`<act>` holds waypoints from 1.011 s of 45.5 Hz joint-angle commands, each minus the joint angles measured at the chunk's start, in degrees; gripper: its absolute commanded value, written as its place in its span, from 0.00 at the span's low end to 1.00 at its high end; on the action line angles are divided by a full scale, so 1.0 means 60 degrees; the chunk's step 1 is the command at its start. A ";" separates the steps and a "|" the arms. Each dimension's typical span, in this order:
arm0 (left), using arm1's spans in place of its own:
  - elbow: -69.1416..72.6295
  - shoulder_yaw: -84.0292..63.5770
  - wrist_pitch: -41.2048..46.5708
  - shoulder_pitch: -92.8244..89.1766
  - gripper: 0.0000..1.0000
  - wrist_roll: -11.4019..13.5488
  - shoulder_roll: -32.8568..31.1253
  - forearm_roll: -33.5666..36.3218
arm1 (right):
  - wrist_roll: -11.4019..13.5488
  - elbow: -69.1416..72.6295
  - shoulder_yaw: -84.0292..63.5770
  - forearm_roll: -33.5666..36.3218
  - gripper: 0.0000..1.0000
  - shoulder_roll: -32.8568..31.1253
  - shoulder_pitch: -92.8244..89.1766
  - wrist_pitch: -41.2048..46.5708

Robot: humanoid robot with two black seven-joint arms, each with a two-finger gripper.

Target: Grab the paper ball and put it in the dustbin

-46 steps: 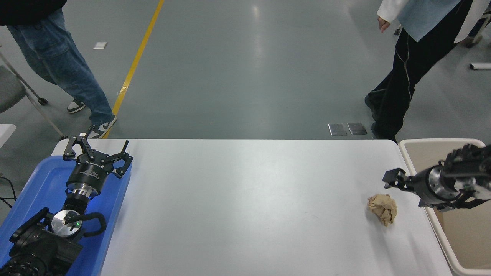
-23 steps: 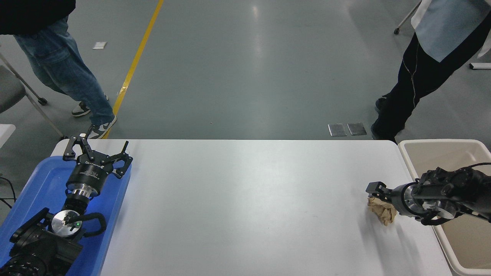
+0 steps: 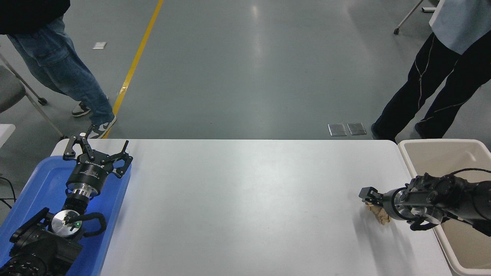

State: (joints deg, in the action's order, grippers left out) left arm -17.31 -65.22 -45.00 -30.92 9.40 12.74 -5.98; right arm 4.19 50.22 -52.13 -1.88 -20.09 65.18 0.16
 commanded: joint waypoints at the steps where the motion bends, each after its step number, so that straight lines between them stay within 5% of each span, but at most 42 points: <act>1: 0.0000 0.0000 0.0000 -0.0002 0.99 0.0000 0.0000 0.0000 | -0.0010 -0.0064 -0.0598 0.0005 0.00 0.0038 0.0064 0.0104; 24: 0.0000 0.0000 0.0000 -0.0002 0.99 -0.0015 0.0000 0.0000 | -0.0068 0.0842 -0.1126 -0.0141 0.00 -0.0371 0.1293 0.0149; 38: 0.0000 0.0015 0.0000 -0.0002 0.99 -0.0015 0.0000 0.0000 | -0.0829 0.4445 -0.2429 -0.1180 0.00 -0.1587 0.4573 0.0690; 46: 0.0000 0.0000 0.0000 -0.0002 0.99 -0.0015 0.0000 0.0000 | -0.1064 0.6057 -0.3177 -0.1328 0.00 -0.2130 0.7312 0.2300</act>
State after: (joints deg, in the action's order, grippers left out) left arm -17.31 -65.19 -45.00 -30.95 9.32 12.74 -5.99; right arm 0.01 73.28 -65.31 -7.29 -28.59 90.23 5.19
